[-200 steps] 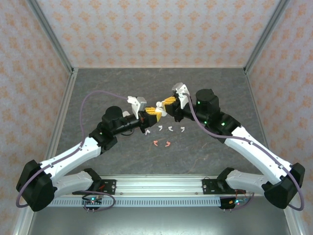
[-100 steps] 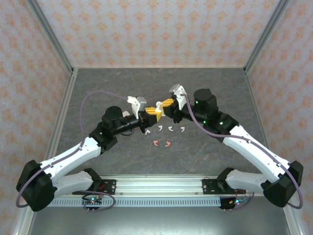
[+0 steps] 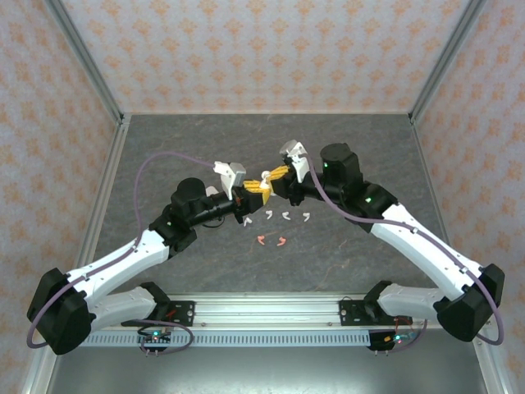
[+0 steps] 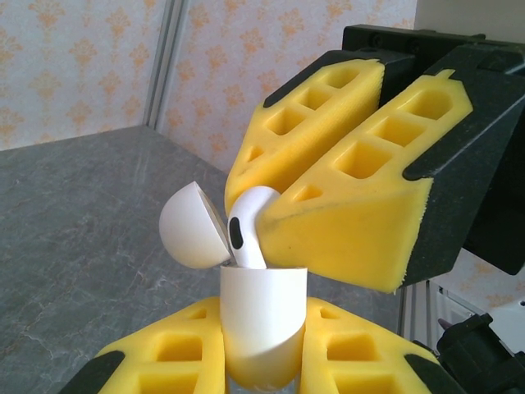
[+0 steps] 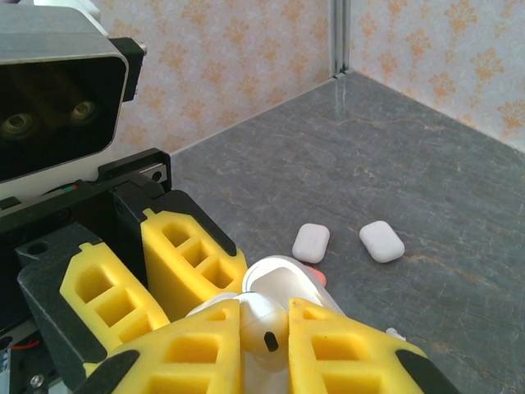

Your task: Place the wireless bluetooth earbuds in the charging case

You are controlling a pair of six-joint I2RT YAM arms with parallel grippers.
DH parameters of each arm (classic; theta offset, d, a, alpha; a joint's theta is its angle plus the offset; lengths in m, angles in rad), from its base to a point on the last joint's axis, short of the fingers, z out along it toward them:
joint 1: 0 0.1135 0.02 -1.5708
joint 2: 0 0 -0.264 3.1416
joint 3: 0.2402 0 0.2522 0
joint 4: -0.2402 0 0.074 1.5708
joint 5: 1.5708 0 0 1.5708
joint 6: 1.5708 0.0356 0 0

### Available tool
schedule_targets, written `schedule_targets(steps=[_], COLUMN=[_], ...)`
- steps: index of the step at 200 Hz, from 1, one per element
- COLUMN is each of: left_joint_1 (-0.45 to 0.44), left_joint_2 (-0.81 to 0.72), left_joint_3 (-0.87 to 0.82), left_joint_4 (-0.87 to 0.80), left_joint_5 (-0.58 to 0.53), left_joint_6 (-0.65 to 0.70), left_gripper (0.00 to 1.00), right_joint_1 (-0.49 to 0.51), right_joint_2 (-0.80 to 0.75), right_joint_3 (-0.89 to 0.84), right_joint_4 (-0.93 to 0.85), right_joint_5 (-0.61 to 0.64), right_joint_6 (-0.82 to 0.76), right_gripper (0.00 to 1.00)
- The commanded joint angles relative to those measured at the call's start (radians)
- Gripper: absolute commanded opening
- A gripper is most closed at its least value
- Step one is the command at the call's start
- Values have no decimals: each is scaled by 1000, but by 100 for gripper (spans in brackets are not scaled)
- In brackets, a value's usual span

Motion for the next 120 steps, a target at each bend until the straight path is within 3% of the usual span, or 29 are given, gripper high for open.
schedule_targets(steps=[1,68,120], left_joint_1=[-8,-8,-7], left_joint_2=[-12,-14,-29], left_joint_3=[34,31,18], left_joint_4=[62,60,70], left_joint_5=[22,22,17], left_joint_6=[23,32,25], left_gripper=[0,0,0], right_joint_1=[17,14,-11], right_joint_2=[13,36,23], right_joint_3=[41,83,167], right_joint_4=[-44,-77,-117], right_joint_5=[-97,-104,-110], right_joint_6=[-21,-24,7], right_gripper=[16,23,40])
